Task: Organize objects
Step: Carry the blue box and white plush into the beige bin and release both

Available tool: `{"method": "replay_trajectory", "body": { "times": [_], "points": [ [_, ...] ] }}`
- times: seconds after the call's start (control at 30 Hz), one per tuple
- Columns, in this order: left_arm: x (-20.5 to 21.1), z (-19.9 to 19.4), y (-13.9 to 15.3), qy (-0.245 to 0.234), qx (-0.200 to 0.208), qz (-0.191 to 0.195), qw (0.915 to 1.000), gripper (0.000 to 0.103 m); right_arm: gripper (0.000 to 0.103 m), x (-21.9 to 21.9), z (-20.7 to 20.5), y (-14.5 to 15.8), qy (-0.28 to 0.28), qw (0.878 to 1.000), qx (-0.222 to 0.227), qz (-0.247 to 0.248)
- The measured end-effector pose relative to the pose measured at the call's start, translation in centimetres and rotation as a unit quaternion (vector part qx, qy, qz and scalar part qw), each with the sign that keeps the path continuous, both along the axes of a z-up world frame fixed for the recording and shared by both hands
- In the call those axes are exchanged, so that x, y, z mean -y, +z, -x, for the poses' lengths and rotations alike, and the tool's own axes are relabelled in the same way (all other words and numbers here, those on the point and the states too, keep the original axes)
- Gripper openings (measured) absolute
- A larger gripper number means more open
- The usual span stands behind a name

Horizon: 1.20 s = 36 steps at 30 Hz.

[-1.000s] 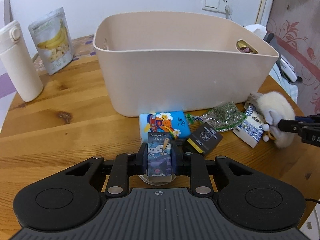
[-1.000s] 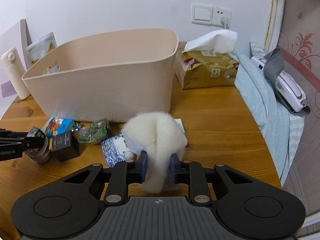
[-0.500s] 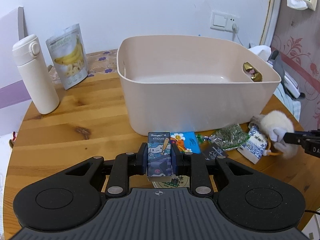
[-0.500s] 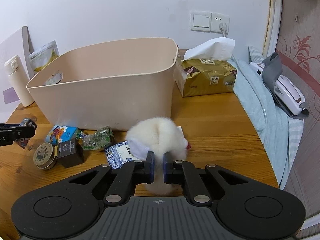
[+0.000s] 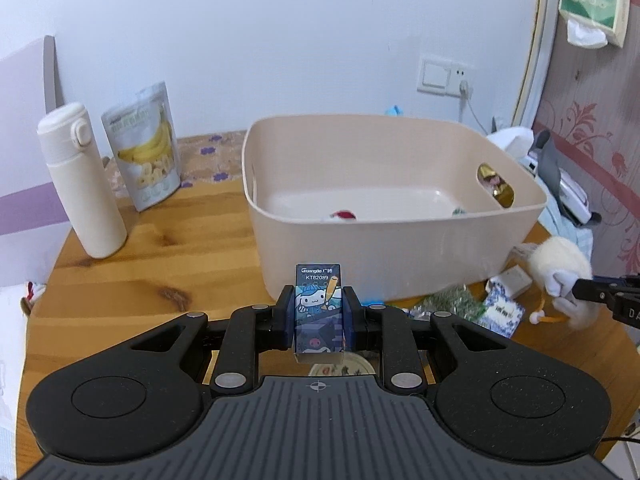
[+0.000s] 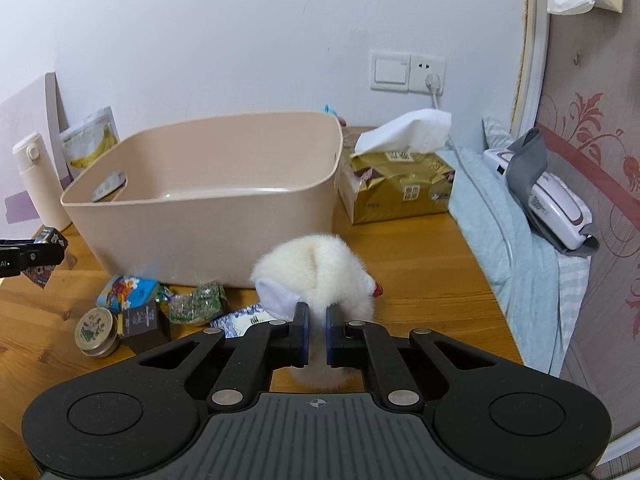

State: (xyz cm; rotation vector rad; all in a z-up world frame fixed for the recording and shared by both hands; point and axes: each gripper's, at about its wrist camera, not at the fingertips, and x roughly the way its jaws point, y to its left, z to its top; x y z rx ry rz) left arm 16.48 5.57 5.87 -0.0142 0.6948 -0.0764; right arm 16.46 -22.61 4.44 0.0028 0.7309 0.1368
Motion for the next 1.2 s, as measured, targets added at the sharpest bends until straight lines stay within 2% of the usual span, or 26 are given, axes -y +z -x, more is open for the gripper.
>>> {"method": "replay_trajectory", "body": {
  "times": [0.6,0.83,1.2],
  "points": [
    [-1.0,0.1,4.3,0.011,0.057,-0.002,0.9983,0.023,0.008,0.5,0.8,4.4,0.0,0.998,0.062,-0.008],
    [-0.6,-1.1,5.4,0.008,0.072,-0.007,0.9974,0.023,0.008,0.3,0.1,6.3,0.003,0.996,0.09,-0.017],
    [0.6,-4.8,5.5,-0.002,0.072,-0.018,0.9973,0.023,0.008,-0.6,-3.0,7.2,0.012,0.994,0.103,-0.034]
  ]
}}
